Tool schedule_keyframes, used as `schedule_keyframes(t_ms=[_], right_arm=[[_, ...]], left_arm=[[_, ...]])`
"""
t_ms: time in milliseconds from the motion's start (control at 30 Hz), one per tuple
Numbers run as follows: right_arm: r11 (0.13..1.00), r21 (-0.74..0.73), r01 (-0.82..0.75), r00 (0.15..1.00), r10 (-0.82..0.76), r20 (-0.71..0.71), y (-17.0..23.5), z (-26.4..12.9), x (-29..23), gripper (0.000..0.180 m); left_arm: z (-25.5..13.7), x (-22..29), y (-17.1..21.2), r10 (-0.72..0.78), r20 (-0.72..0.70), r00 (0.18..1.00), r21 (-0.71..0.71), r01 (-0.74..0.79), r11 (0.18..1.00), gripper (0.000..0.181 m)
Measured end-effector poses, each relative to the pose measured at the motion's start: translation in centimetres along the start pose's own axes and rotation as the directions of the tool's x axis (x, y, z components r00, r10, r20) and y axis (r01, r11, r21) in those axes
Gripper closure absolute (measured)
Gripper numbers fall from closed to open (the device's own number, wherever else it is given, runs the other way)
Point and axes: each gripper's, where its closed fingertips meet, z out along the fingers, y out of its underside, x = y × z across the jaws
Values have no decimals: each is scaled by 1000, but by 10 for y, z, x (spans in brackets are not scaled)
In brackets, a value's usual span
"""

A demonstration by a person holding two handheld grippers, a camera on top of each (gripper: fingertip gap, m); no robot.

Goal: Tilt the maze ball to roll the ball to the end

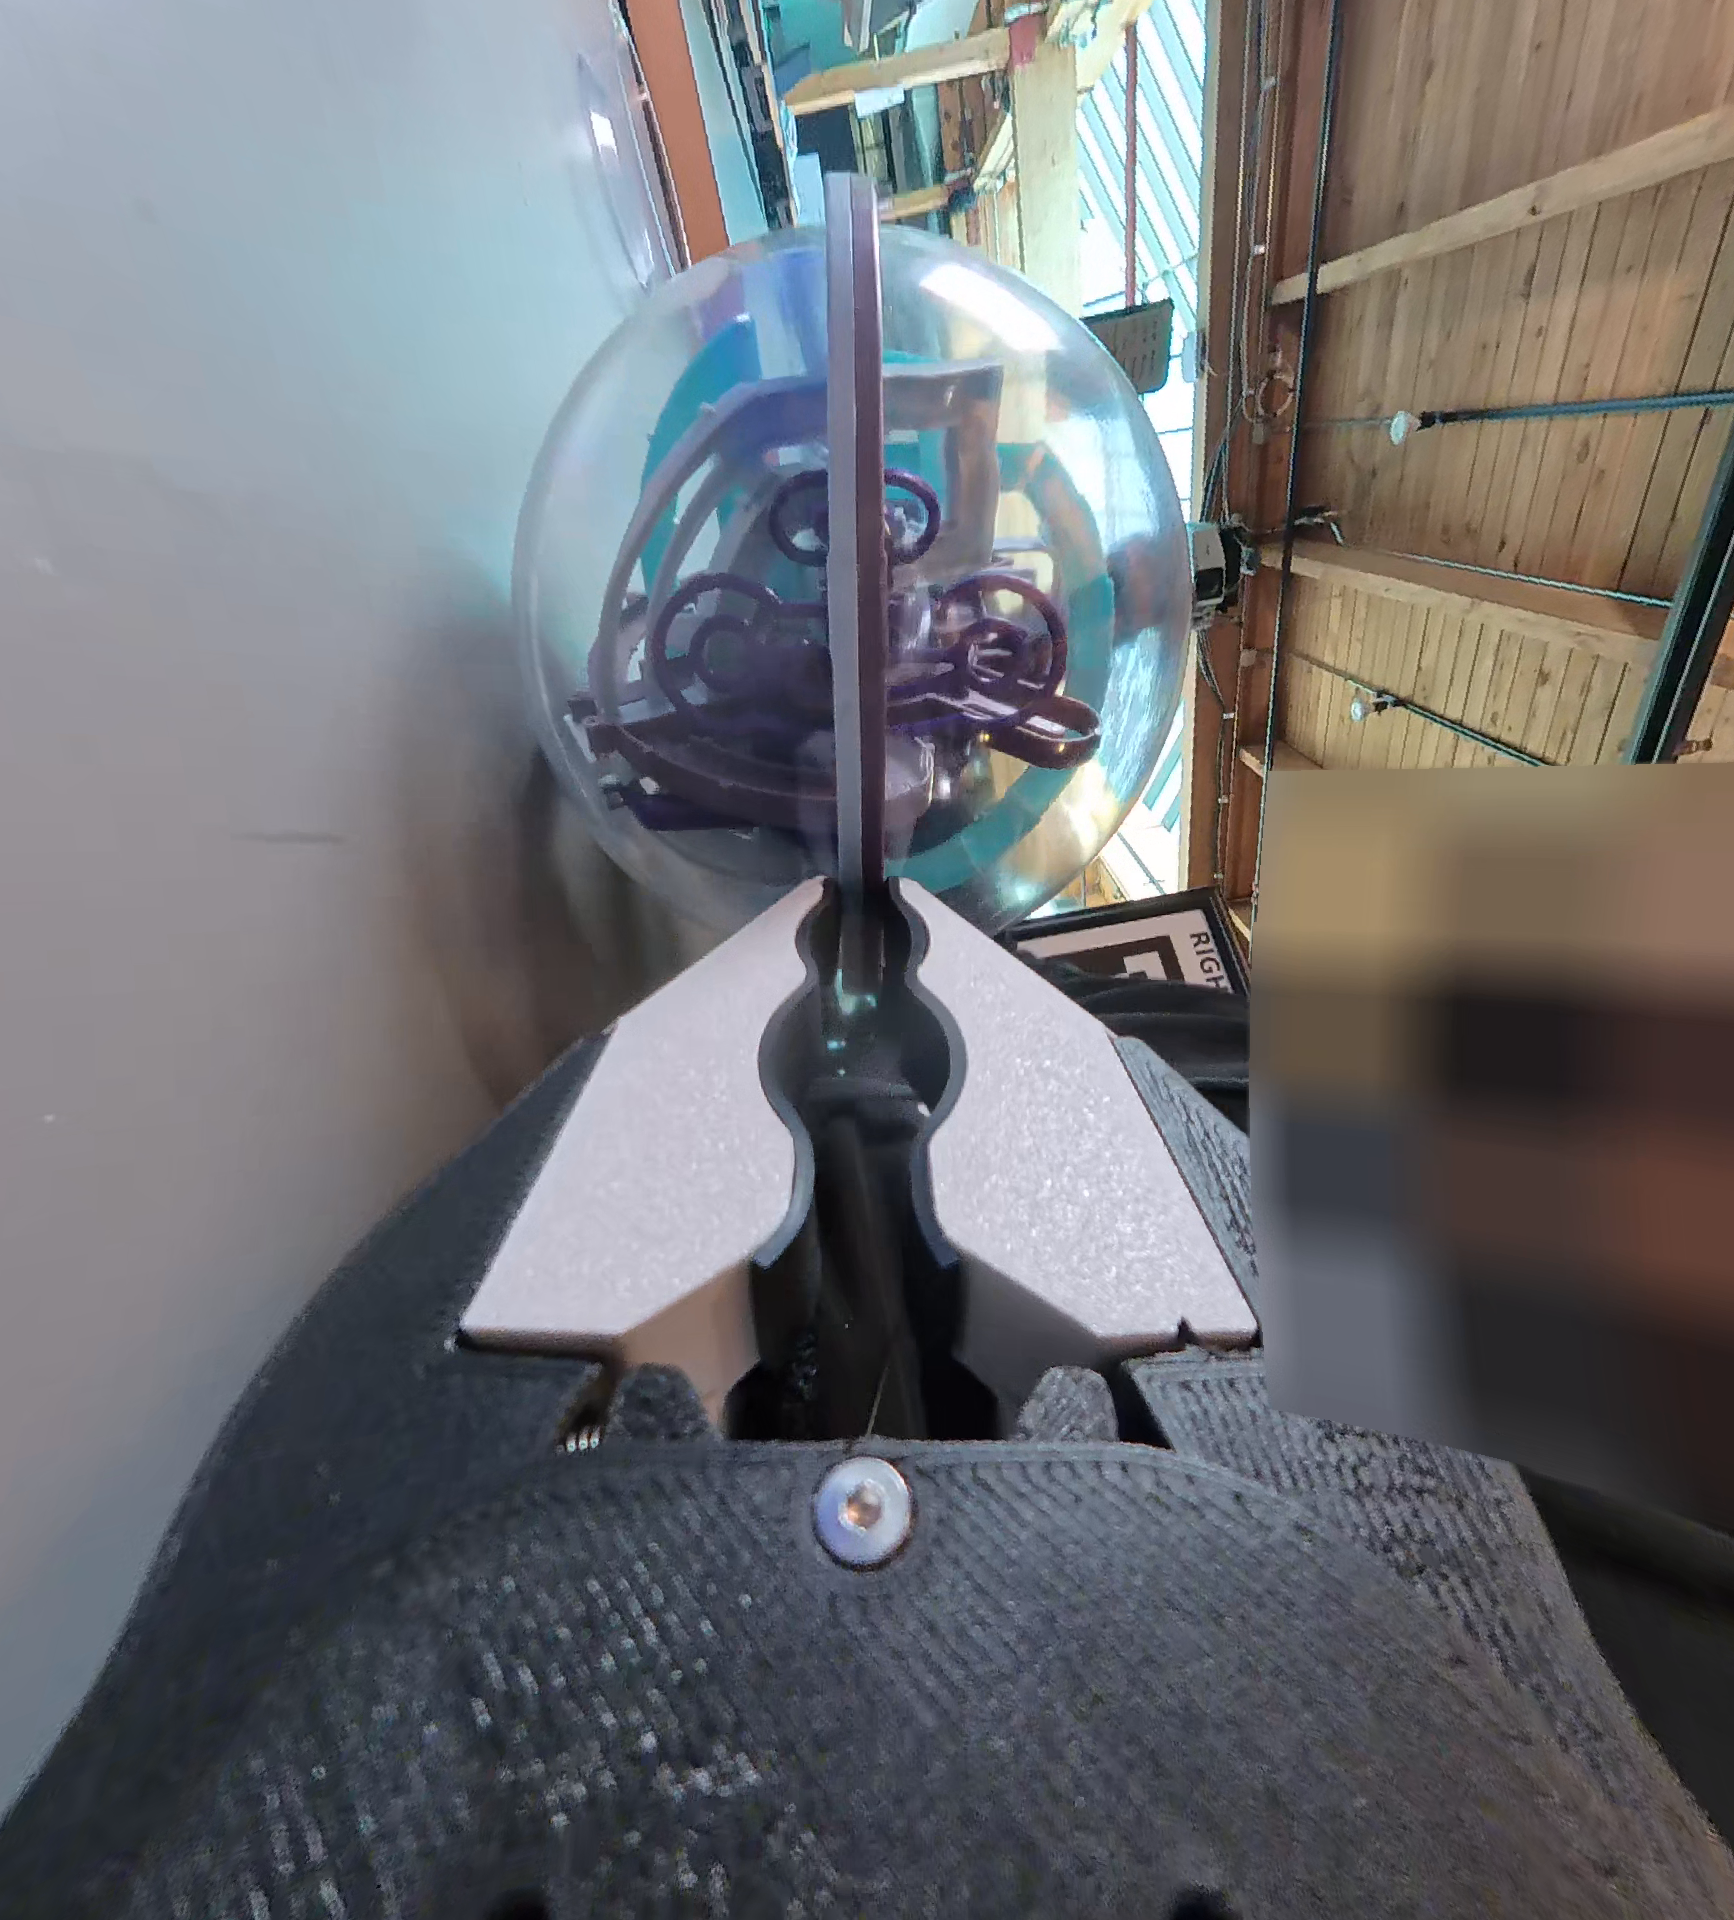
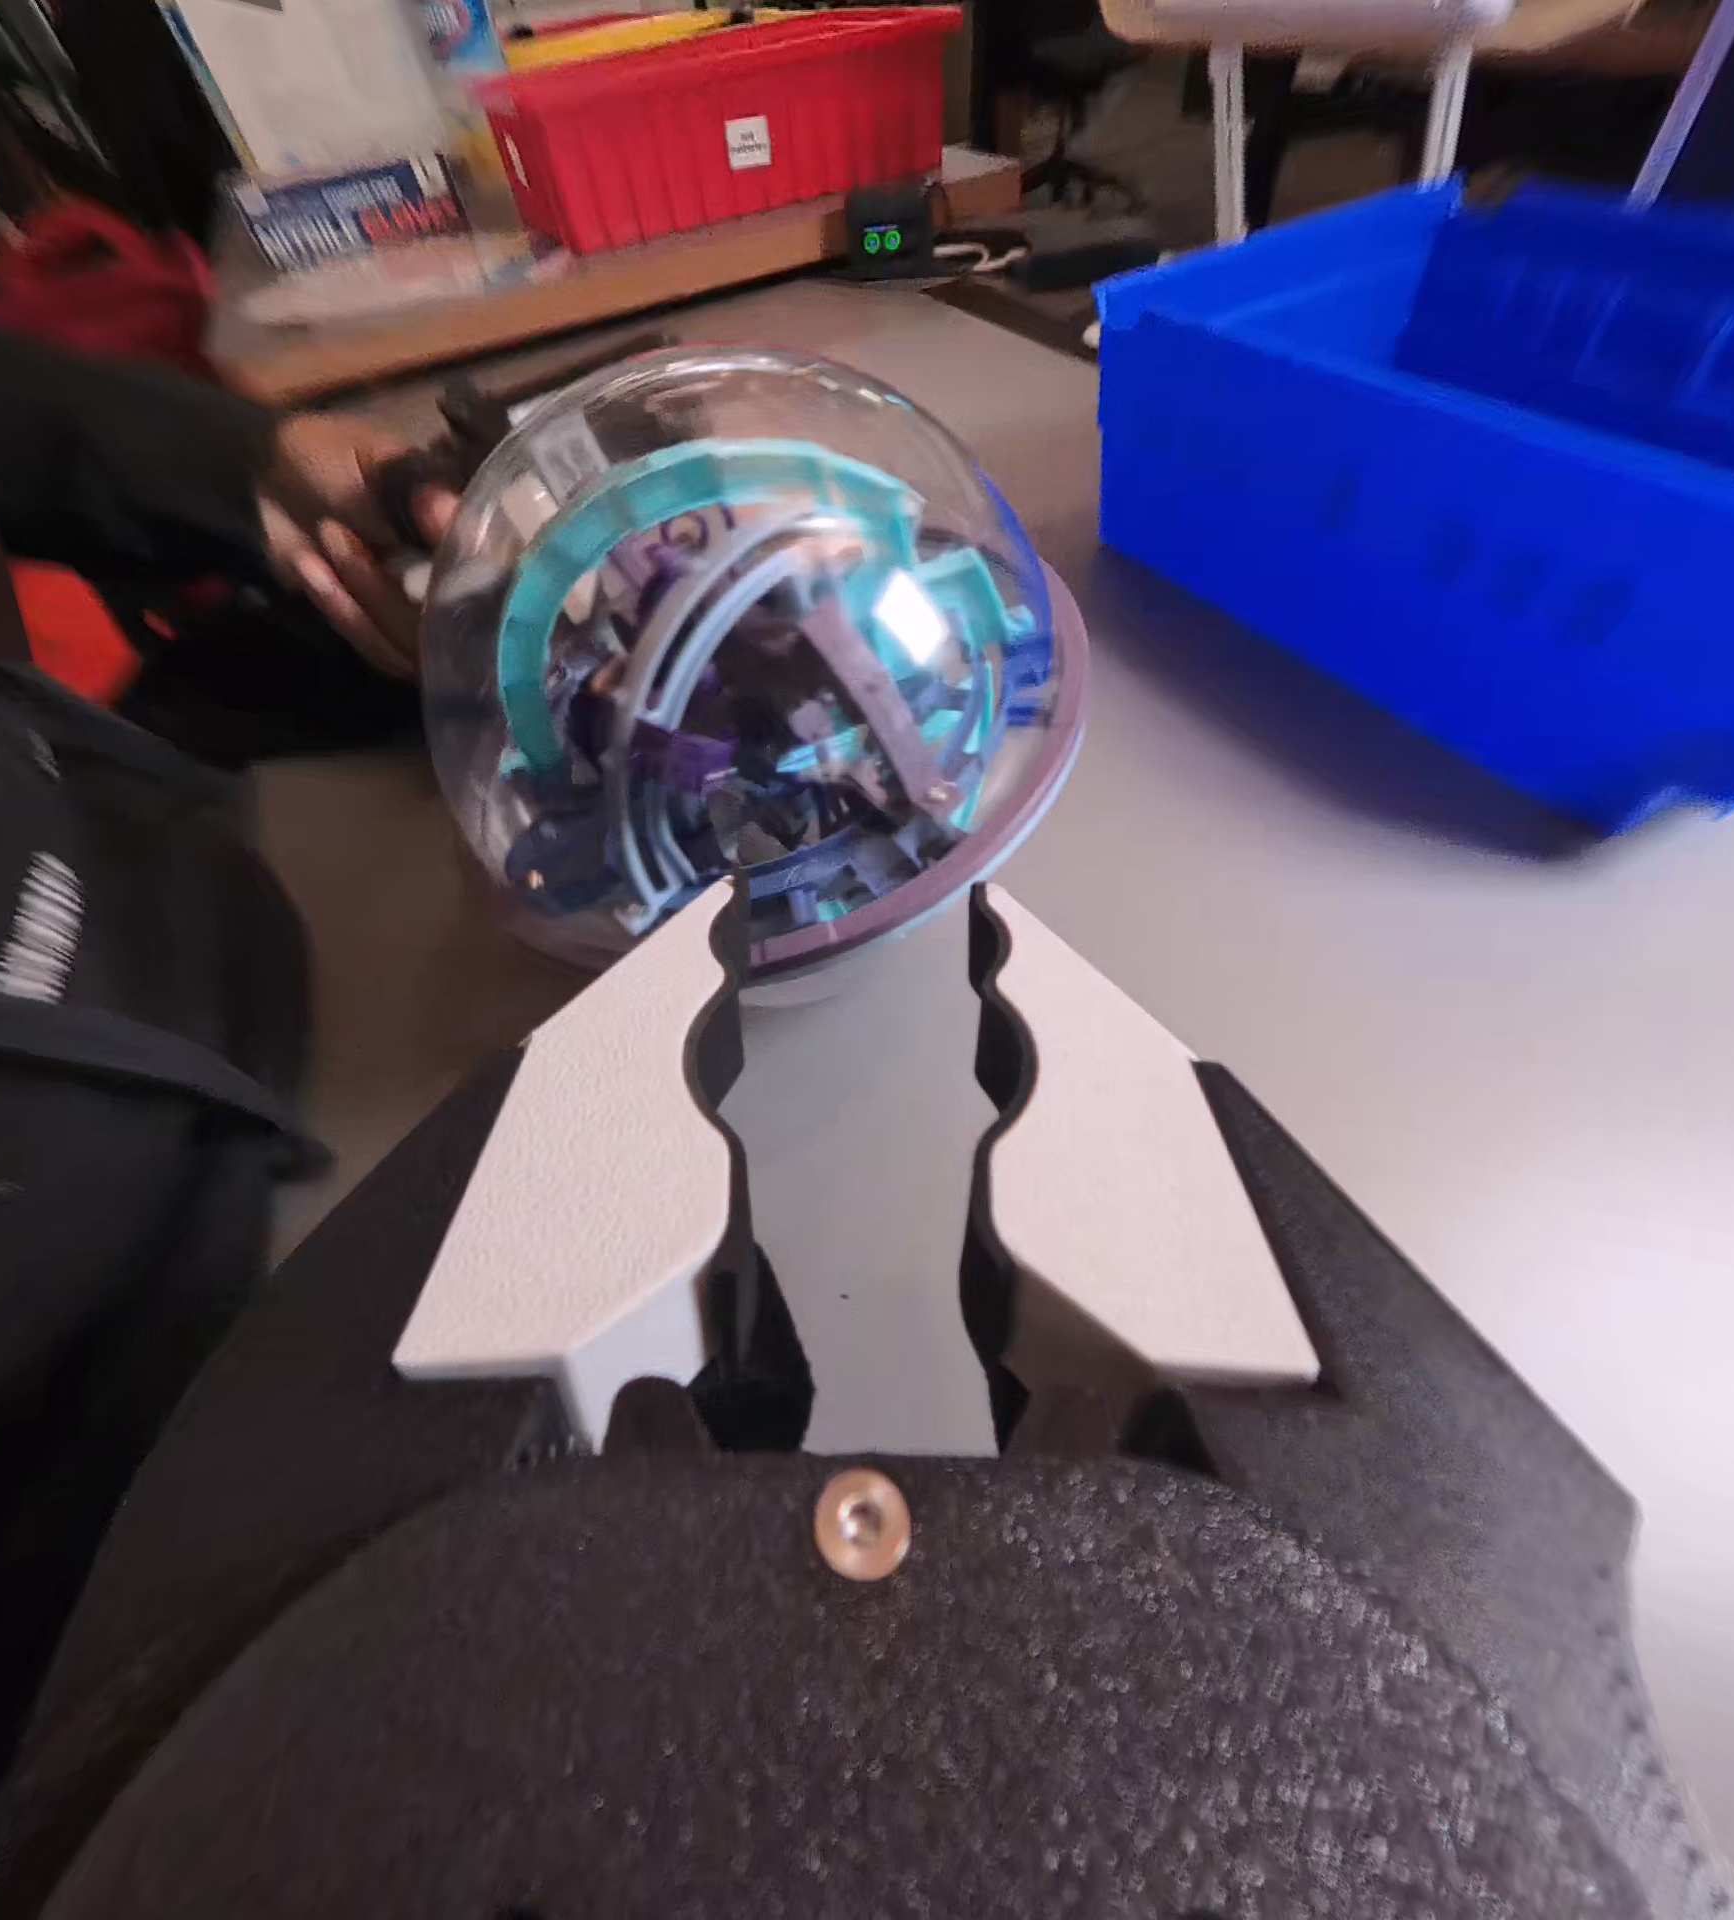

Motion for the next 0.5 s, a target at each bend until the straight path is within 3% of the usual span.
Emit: schedule_keyframes(t_ms=[67, 167, 333, 500], right_arm=[[977, -19, 212, 973, -213, -94, 3, -3, -9, 137], [871, -78, 485, 850, -491, -191, 11, 3, -25, 136], [705, -189, 684, 626, -699, -346, 10, 9, -19, 141], [507, -293, 811, 389, -840, -377, 8, 17, -16, 170]], left_arm=[[1, 0, -2, 7, 3, 1000, 31, -7, 1000, 175], [4, 0, -7, 20, 9, 1000, 77, -21, 997, 175], [6, -4, -16, 52, 30, 998, 137, -56, 989, 171], [15, -5, -10, 74, 30, 997, 117, -77, 990, 172]])
